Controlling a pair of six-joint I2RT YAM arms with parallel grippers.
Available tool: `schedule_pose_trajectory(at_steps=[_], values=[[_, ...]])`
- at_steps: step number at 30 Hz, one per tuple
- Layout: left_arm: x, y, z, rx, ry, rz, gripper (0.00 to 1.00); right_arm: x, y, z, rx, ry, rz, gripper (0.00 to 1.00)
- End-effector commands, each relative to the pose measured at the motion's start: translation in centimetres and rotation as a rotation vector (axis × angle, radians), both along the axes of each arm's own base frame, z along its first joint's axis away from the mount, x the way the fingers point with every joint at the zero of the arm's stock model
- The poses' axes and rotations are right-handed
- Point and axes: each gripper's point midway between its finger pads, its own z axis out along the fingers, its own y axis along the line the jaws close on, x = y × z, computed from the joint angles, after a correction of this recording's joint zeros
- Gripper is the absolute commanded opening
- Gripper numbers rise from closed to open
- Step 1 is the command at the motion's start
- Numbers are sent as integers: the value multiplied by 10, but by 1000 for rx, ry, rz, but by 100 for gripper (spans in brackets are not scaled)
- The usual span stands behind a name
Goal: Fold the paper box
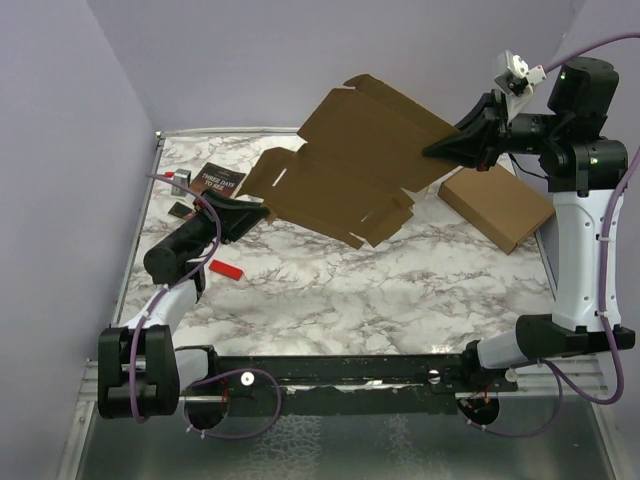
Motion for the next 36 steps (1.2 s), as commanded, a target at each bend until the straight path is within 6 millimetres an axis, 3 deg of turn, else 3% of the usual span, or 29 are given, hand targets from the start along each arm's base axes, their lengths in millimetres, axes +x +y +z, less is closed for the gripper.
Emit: schedule_pose_trajectory(at_steps=[1,7,12,22,23,25,27,31,36], values=[[-27,-4,25,24,-285,0,29,-5,0,5,14,-15,31,1],[-29,-5,25,40,-304,-4,18,-5,0,5,16,-11,34,1],[-29,-5,27,46,-315,-7,0,-7,0,5,18,-11,41,1],[-25,-4,25,45,-321,16,0,-5,-1,4,22,2,34,1],[-22,-2,23,40,-306,24,6,-4,-2,4,21,3,25,1],[-15,5,17,26,-272,56,32,1,-4,4,20,8,-1,1],[-11,15,11,4,-242,108,46,8,-8,4,21,23,-39,1],[-14,34,0,-40,-220,228,60,23,-17,6,51,75,-118,1],[-27,39,-13,-88,-202,293,65,37,-24,8,129,148,-151,1]])
